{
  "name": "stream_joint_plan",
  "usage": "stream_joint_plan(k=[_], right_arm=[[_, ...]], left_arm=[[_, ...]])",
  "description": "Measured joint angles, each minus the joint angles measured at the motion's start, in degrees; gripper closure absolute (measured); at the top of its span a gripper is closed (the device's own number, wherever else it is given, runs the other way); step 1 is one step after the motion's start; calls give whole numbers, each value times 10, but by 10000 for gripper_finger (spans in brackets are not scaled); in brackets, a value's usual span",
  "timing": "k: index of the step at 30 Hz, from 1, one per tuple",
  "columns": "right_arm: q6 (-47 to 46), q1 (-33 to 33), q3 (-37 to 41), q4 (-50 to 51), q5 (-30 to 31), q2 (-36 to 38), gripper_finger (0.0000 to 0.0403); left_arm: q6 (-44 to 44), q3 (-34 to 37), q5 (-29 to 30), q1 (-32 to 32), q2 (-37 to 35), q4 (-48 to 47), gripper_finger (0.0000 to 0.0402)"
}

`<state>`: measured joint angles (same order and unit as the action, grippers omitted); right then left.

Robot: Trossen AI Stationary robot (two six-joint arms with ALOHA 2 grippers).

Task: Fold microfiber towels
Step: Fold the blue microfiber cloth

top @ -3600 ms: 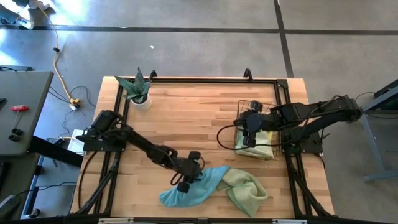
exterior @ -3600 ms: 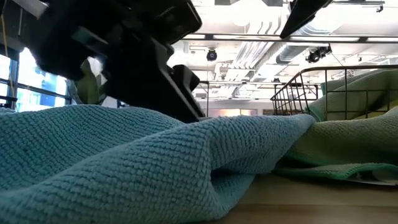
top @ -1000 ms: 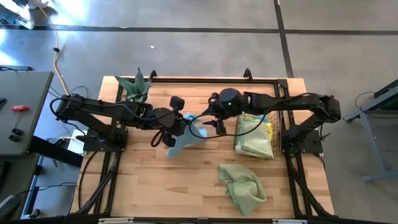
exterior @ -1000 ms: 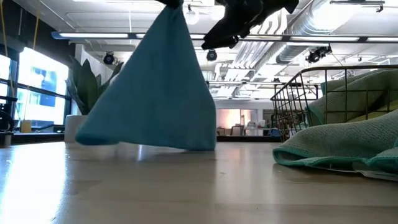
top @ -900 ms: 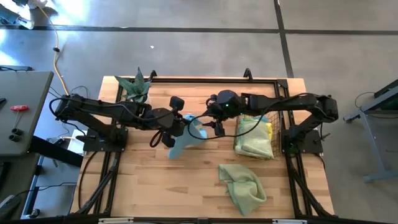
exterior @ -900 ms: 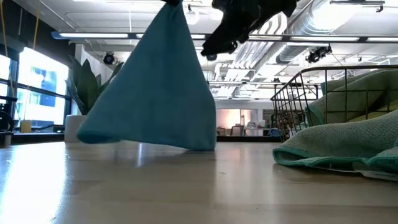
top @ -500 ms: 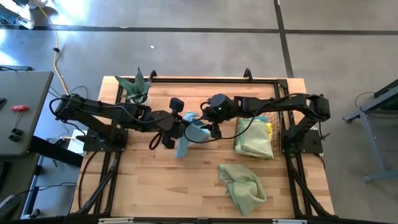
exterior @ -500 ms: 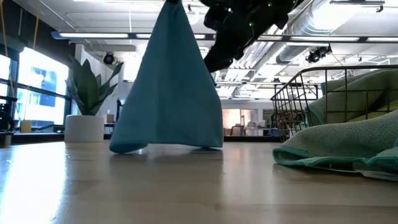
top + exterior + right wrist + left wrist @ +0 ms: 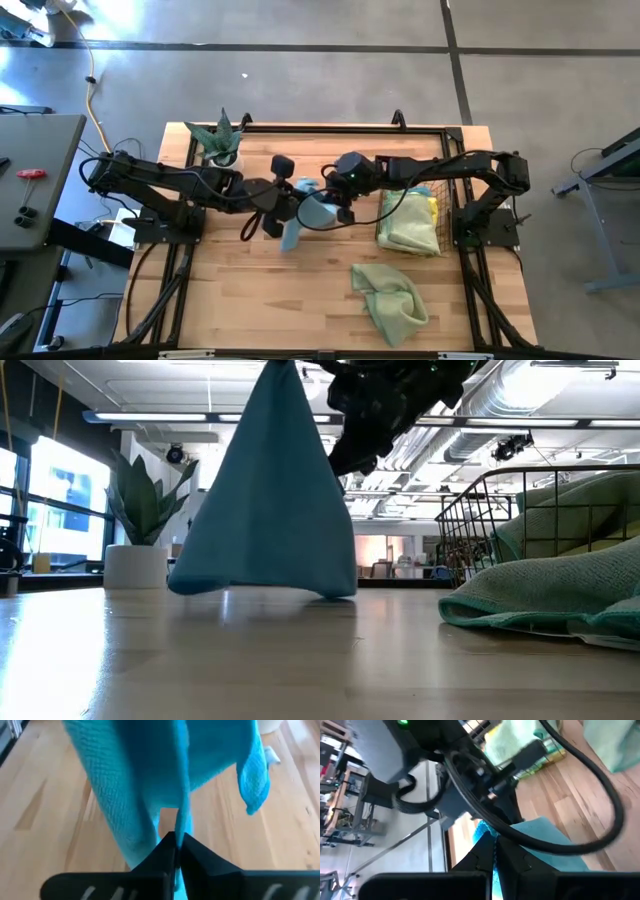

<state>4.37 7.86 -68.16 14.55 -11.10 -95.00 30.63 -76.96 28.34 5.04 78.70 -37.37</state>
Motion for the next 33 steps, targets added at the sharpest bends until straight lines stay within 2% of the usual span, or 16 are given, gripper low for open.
stream_joint_plan(k=[3,6,11,16,18,22,27,33], right_arm=[[-37,0,0,6,13,0,391],[-45,0,0,57,21,12,400],[-50,0,-24,195,64,58,402],[-74,-10,-52,279,61,96,402],[-76,-17,-62,296,60,106,402],[-85,-30,-75,315,50,111,402],[-107,-36,-79,346,13,112,403],[-129,-50,-79,416,12,111,403]], left_arm=[[-1,0,2,0,0,9,401],[-39,0,2,0,0,8,401],[-178,0,-3,0,1,5,397],[-329,8,-33,-5,11,10,382],[-362,18,-50,-5,22,20,374],[-380,39,-89,-5,58,60,346],[-373,41,-121,-5,121,111,289],[-356,41,-114,-5,176,156,231]])
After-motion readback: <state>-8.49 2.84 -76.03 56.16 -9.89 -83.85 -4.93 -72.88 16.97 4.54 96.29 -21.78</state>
